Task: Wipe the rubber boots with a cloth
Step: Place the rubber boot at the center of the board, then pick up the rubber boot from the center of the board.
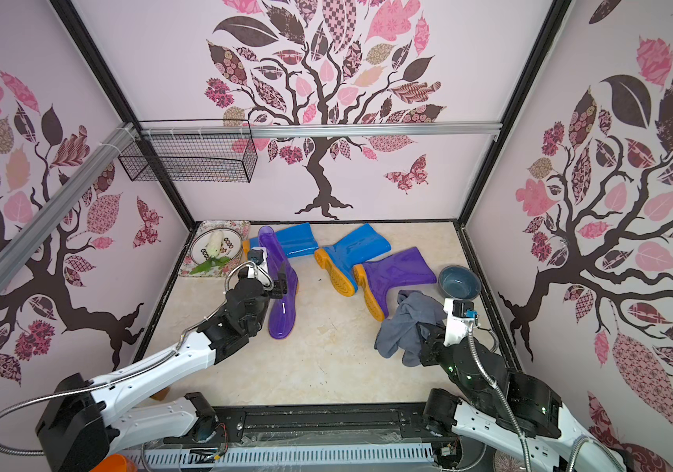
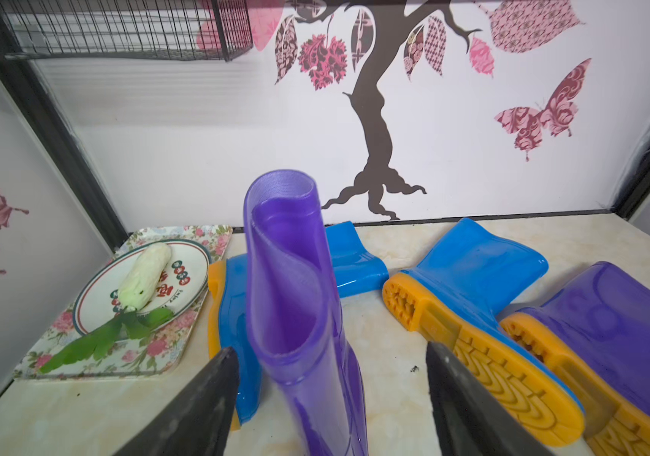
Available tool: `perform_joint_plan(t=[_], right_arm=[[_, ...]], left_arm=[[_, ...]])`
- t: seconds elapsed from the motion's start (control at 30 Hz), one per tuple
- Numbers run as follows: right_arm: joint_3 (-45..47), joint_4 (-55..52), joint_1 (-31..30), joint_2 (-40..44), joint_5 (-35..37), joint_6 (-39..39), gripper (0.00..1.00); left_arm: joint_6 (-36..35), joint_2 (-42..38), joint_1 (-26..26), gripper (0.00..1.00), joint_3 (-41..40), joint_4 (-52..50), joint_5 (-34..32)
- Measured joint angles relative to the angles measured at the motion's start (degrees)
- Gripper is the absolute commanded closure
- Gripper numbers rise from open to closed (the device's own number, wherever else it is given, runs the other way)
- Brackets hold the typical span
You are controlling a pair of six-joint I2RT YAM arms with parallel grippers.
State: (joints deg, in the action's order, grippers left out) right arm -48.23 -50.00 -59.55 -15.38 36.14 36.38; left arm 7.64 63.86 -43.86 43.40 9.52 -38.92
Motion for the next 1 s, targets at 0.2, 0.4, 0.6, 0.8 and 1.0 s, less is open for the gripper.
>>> perform_joint_plan(t=[0.2,0.4,0.6,0.8,1.0], right_arm=[[-3.08,-4.83,0.0,-0.85,3.76,2.58,1.0],[-16.79,-12.41,0.0,-10.23,8.24,4.2,1.0],[-26.82,-20.39,0.0,-17.51,9.14,4.15,1.0],[-34.36,-26.27,0.0,-22.91,8.48,4.37,1.0],[-41.77,-30.23,0.0,-23.37,7.61,4.09,1.0]], left_arm=[[5.97,-9.7,-2.38,0.02,5.79,-18.08,4.57],[16.28,-6.1,-2.91,0.02,17.59,-38.73,9.88],[25.44,0.81,-7.19,0.02,23.3,-51.17,13.38],[31.98,11.78,-16.85,0.02,28.72,-56.7,12.7],[35.76,24.37,-18.14,0.02,35.1,-56.76,15.26]])
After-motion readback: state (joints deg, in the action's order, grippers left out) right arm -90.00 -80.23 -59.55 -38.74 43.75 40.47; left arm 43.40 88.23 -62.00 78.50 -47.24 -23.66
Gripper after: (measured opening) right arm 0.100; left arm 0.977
